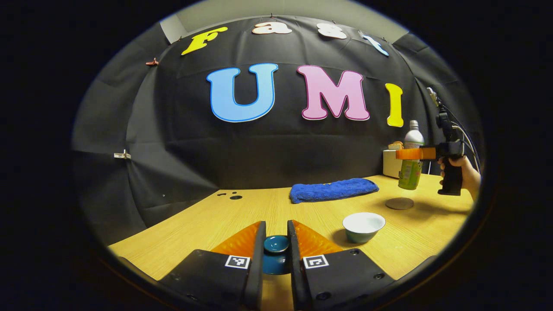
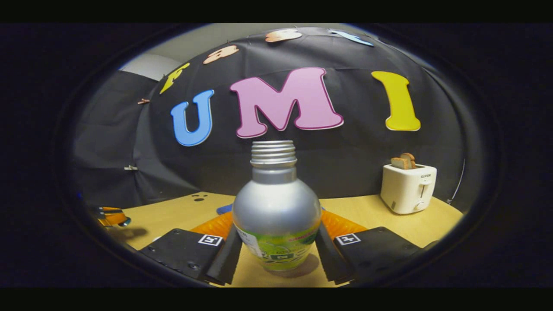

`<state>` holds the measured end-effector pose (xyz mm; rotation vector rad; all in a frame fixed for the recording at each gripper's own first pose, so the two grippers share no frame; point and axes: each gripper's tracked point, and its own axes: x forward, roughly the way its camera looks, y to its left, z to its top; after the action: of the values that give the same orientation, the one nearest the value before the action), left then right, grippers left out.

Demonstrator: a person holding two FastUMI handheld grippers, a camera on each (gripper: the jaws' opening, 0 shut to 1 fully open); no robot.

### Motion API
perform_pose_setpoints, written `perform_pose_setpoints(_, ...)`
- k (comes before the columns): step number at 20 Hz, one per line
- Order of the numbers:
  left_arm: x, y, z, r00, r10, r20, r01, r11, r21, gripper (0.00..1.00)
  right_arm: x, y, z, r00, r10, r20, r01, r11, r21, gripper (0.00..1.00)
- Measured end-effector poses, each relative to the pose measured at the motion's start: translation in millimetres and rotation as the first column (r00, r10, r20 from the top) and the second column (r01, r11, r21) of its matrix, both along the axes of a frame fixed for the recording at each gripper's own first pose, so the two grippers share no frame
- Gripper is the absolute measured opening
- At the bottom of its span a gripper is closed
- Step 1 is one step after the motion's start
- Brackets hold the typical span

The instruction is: Open the teacup lid with one hand, grasp the water bottle and pour water into the teacup with the other hand; after pouring, place the water bottle on the coaster and then close the teacup lid.

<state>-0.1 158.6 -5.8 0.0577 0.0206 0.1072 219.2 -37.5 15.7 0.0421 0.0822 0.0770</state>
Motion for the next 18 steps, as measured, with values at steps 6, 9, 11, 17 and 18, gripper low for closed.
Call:
perform_pose_setpoints(6, -0.3, -0.4, -0.2, 1.000, -0.007, -0.004, 0.007, 1.000, 0.002, 0.30, 12.4, 7.4, -29.6, 0.999, -0.003, -0.038, 0.001, 0.999, -0.049, 0.81)
perform_pose_setpoints(9, 0.0, -1.4, -0.9, 1.000, -0.010, -0.006, 0.010, 1.000, 0.001, 0.30, 12.9, 8.4, -40.8, 0.998, 0.001, -0.059, -0.003, 0.999, -0.036, 0.81)
perform_pose_setpoints(11, -0.3, -1.2, -0.6, 1.000, -0.017, -0.009, 0.017, 1.000, 0.001, 0.30, 14.2, 5.3, -46.8, 0.997, -0.009, -0.072, 0.006, 0.999, -0.050, 0.81)
perform_pose_setpoints(17, -0.1, -2.1, -1.4, 1.000, -0.028, -0.014, 0.028, 1.000, 0.003, 0.31, 14.4, 4.0, -55.9, 0.996, -0.020, -0.092, 0.015, 0.998, -0.061, 0.83)
perform_pose_setpoints(18, 0.2, -2.4, -1.4, 0.999, -0.029, -0.015, 0.029, 1.000, 0.003, 0.30, 14.4, 4.1, -56.2, 0.995, -0.019, -0.094, 0.013, 0.998, -0.057, 0.83)
